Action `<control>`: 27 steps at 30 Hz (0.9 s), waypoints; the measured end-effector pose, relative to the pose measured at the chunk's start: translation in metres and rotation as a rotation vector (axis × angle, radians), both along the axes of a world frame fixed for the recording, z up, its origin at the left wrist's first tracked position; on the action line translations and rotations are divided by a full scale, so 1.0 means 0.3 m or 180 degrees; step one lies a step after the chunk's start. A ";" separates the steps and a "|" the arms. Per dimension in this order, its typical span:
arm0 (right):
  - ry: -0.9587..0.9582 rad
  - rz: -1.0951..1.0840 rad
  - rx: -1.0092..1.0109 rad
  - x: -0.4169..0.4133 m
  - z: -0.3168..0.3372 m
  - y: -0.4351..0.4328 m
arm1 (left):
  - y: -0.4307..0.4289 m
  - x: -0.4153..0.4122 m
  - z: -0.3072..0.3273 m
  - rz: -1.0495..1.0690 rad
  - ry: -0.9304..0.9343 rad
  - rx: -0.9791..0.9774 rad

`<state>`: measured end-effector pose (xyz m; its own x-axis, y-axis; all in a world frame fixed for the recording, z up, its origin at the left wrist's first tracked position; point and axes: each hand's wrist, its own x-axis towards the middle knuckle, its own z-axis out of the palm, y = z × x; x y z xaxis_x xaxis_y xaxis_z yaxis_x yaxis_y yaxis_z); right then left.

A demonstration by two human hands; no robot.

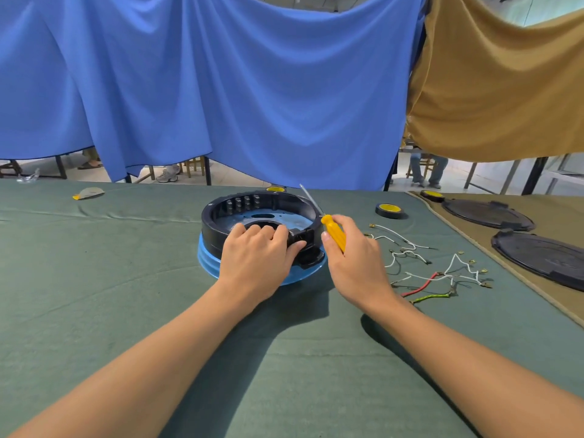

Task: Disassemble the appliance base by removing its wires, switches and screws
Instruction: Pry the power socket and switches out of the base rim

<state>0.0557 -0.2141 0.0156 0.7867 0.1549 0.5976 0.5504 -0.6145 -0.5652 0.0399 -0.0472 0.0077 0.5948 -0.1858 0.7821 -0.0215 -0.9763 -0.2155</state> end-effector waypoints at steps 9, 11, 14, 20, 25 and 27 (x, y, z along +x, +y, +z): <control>-0.0581 0.0031 -0.0037 -0.069 -0.051 -0.029 | 0.049 0.040 -0.039 -0.0405 -0.0447 -0.0002; -0.0444 -0.0023 -0.0418 -0.078 -0.060 -0.028 | 0.065 0.040 -0.038 -0.0508 -0.0450 0.0020; -0.0191 -0.0144 -0.0806 -0.072 -0.070 -0.028 | 0.079 0.037 -0.037 -0.0590 -0.0428 -0.0006; -0.0172 -0.0171 -0.0456 -0.093 -0.055 -0.035 | 0.069 0.027 -0.032 -0.0597 -0.0311 -0.0127; -0.0243 -0.0297 -0.0661 -0.109 -0.053 -0.044 | 0.072 0.022 -0.029 -0.0586 -0.0233 -0.0180; -0.0208 -0.0337 -0.0802 -0.107 -0.053 -0.042 | 0.078 0.021 -0.024 -0.0579 -0.0199 -0.0231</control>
